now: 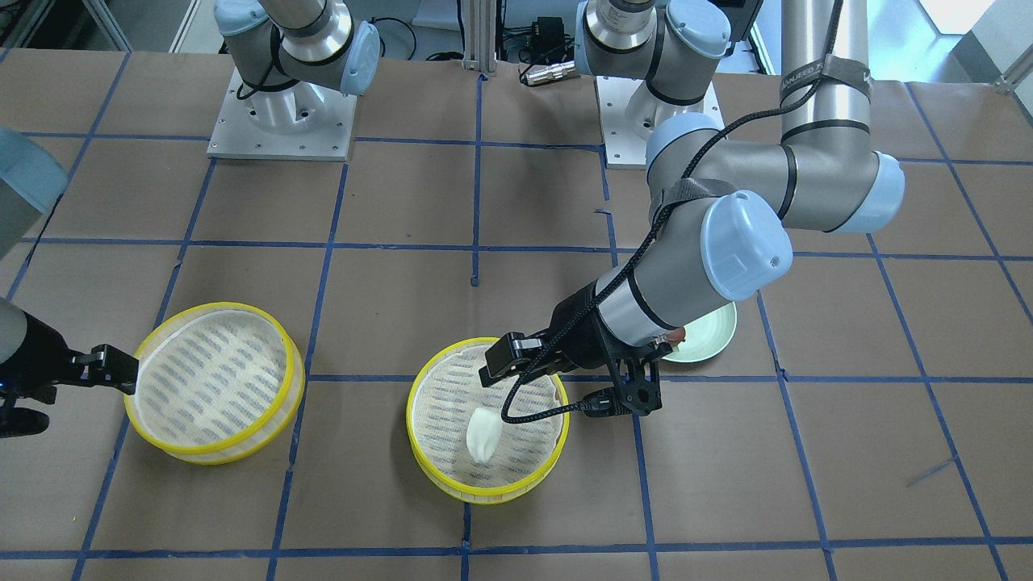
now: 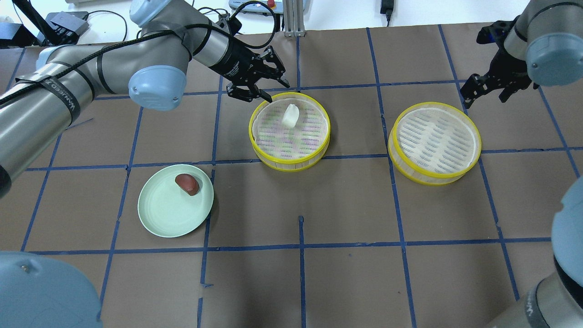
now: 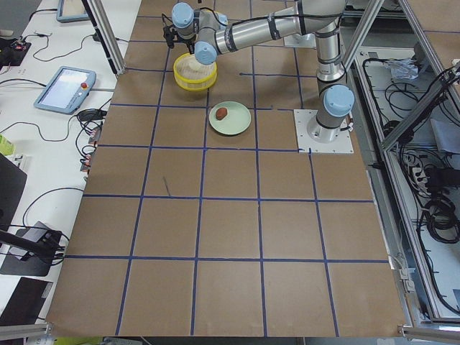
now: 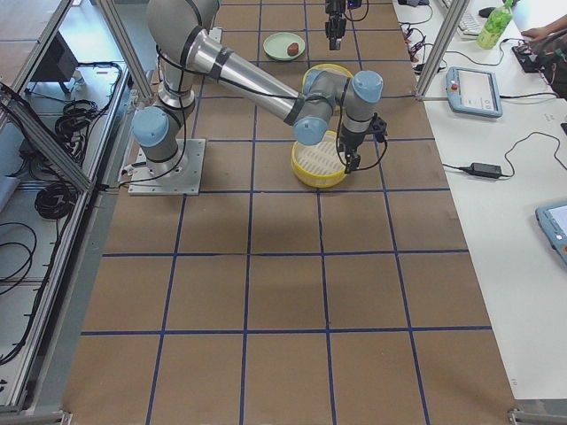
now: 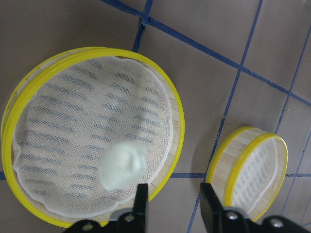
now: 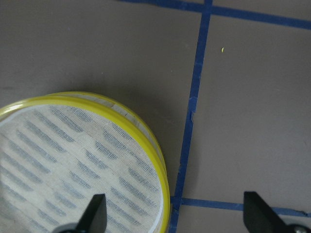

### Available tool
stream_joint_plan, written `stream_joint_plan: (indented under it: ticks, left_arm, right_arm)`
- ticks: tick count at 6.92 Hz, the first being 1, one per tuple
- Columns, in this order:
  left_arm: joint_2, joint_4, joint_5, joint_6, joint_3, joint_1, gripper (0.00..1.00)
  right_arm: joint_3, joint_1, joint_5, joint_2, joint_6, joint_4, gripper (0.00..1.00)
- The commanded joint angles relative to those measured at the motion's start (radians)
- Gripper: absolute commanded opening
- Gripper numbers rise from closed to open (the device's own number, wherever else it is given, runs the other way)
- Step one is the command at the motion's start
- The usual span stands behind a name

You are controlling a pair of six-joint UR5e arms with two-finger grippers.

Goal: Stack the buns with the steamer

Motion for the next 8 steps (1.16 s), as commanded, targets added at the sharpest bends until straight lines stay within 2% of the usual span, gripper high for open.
stream_joint_plan:
  ticks: [1,2,3,4,5,6,7,8]
  left_arm:
    - [0.033,-0.012,0.018,0.067,-0.008,0.009,1.0]
    - [0.08,-0.11,0.214,0.093,-0.017,0.021,1.0]
    - [0.118,-0.203,0.415,0.224,-0.049,0.03,1.0]
    - [0.119,-0.244,0.513,0.326,-0.074,0.099,1.0]
    - [0.12,-0.259,0.521,0.445,-0.138,0.198,1.0]
    - [0.117,-0.24,0.521,0.629,-0.231,0.246,0.95]
    - [0.116,-0.141,0.524,0.641,-0.311,0.259,0.95]
    - [0.113,-0.111,0.524,0.638,-0.367,0.259,0.93]
  right_arm:
    - [0.094,-0.012,-0.029,0.006,-0.011,-0.049,0.98]
    - [0.11,-0.013,-0.034,0.006,-0.011,-0.046,0.94]
    - [0.113,-0.013,-0.035,0.006,-0.011,-0.047,0.84]
    - [0.116,-0.013,-0.032,0.012,-0.008,-0.047,0.74]
    - [0.116,-0.013,-0.034,0.016,-0.008,-0.047,0.58]
    - [0.116,-0.013,-0.037,0.016,-0.008,-0.047,0.36]
    - [0.114,-0.013,-0.035,0.016,-0.005,-0.049,0.17]
    - [0.108,-0.013,-0.034,0.008,0.001,-0.047,0.08]
